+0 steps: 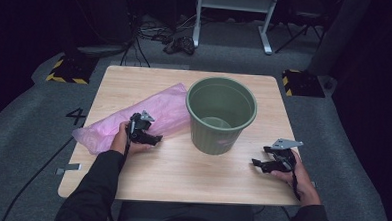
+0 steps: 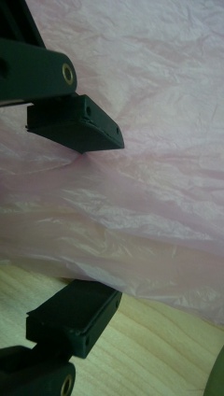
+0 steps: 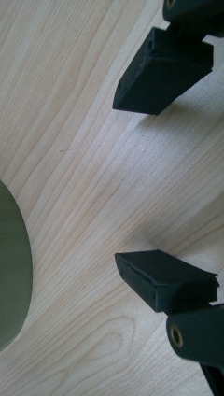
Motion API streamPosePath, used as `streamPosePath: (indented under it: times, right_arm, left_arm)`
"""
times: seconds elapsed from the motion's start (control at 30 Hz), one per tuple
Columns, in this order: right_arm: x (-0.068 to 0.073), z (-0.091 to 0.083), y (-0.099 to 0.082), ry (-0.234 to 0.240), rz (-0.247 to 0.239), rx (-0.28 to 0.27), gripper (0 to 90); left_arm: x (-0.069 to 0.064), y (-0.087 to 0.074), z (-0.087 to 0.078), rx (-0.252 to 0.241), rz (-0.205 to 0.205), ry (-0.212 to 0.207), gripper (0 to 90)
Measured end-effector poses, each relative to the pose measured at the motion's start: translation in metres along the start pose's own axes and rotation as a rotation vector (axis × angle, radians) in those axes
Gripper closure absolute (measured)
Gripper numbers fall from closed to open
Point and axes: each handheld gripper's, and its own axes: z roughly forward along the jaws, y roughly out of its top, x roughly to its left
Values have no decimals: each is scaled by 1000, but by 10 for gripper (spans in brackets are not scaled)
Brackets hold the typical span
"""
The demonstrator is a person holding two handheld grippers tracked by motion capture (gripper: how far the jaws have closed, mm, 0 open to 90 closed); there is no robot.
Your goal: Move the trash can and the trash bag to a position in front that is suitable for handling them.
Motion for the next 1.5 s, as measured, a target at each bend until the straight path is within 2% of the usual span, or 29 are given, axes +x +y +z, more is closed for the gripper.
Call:
streamPosePath:
  times: [0.07, 0.13, 0.27, 0.47, 0.7, 0.77, 0.97, 1.03, 1.07, 1.17, 1.2, 1.5]
  right_arm:
    - [0, 0, 0, -1, 1, -3, 217]
    - [0, 0, -1, 0, 1, -9, 216]
    - [0, 0, -2, -1, 2, -16, 215]
    - [0, 1, -2, -3, -3, -18, 211]
    - [1, 1, -2, -5, -2, -18, 204]
    - [1, 1, -2, -7, -1, -17, 199]
    - [1, 1, -1, -9, 0, -16, 198]
    - [1, 1, -1, -10, 1, -16, 196]
    - [1, 2, -1, -9, 1, -15, 195]
    - [1, 2, -1, -6, -2, -15, 191]
    - [1, 3, 0, -7, -2, -14, 185]
    - [1, 6, 2, -9, -3, -11, 166]
  left_arm:
    - [4, -2, -3, -6, 11, -6, 416]
    - [7, -4, -5, -16, 3, -1, 531]
    - [10, -8, -8, -24, 12, 6, 694]
    - [11, -11, -11, -23, 14, 30, 876]
    - [13, -16, -15, -54, 16, 52, 895]
    - [14, -16, -21, -95, -11, 47, 896]
    - [15, -15, -33, -158, -18, 58, 897]
    - [15, -15, -36, -163, -18, 58, 897]
    - [15, -16, -40, -185, -17, 65, 897]
    - [14, -16, -43, -196, -14, 73, 897]
    - [14, -17, -47, -215, -17, 79, 897]
    - [13, -18, -63, -290, -30, 101, 898]
